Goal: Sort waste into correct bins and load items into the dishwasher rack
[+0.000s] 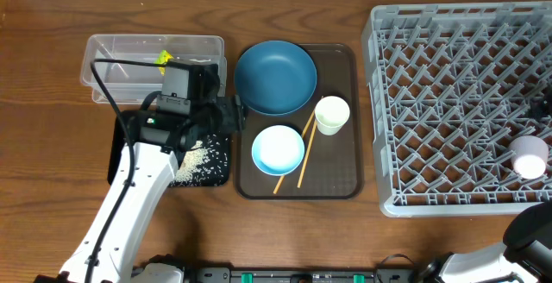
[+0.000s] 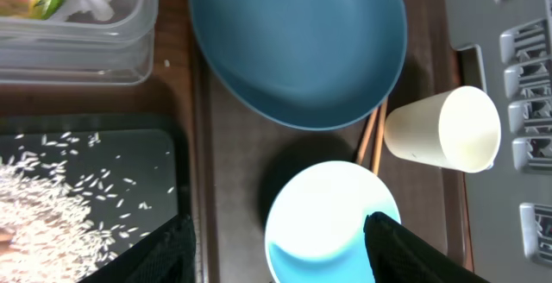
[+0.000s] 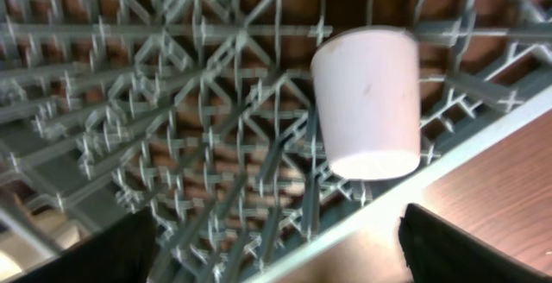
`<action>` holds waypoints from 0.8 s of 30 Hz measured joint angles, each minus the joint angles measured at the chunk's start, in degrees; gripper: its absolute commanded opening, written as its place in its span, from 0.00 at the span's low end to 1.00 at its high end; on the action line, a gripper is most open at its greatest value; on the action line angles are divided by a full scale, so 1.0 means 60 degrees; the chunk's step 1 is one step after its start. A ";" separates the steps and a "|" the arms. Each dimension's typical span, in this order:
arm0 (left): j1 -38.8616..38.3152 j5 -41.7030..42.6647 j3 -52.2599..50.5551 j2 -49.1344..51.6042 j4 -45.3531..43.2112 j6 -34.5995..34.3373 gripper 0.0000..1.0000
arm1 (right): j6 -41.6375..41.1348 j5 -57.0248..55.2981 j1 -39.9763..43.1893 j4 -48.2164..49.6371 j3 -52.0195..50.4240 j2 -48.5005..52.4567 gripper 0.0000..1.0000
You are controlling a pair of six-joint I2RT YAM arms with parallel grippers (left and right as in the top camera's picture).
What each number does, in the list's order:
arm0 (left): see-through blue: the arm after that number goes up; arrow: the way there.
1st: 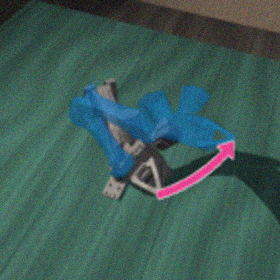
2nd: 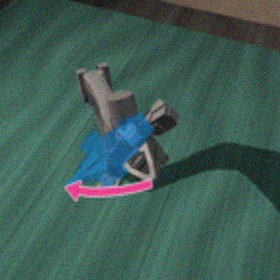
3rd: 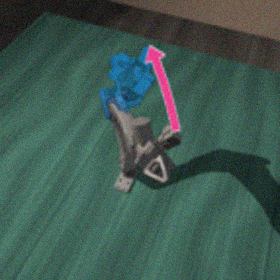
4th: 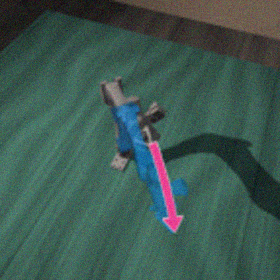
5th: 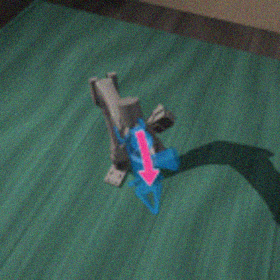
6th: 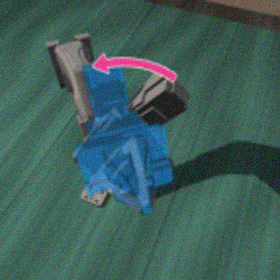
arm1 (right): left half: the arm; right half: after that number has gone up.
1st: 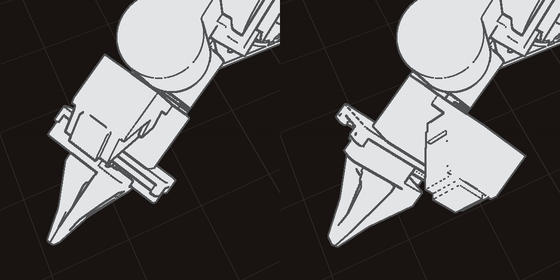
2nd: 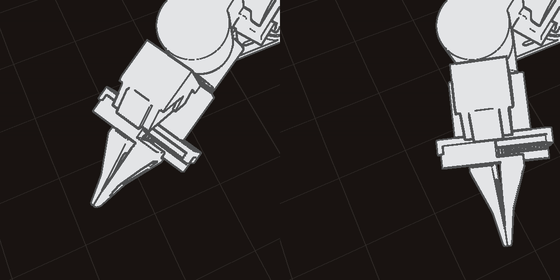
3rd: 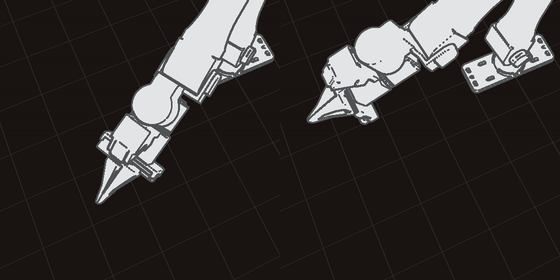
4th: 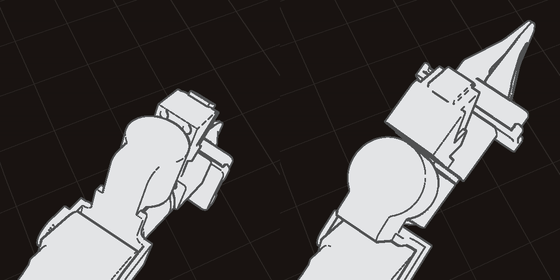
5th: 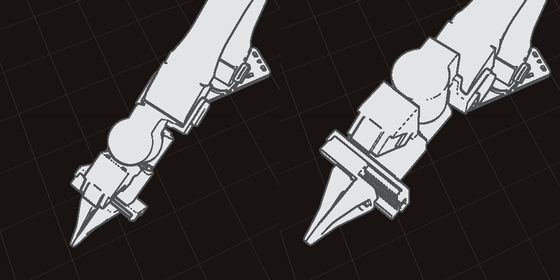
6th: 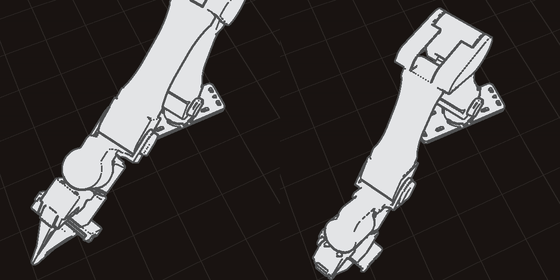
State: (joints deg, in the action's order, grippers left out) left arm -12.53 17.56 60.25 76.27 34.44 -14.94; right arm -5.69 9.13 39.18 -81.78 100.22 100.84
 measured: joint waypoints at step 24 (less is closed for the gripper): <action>-0.0342 0.0004 0.0000 0.0040 -0.0109 -0.0004 0.65 | -0.0576 -0.1534 -0.0051 0.1220 -0.2718 0.0004 0.01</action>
State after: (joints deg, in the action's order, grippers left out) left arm -14.59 17.58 60.25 76.51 33.78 -14.96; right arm -9.15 -0.08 38.87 -74.46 83.92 100.86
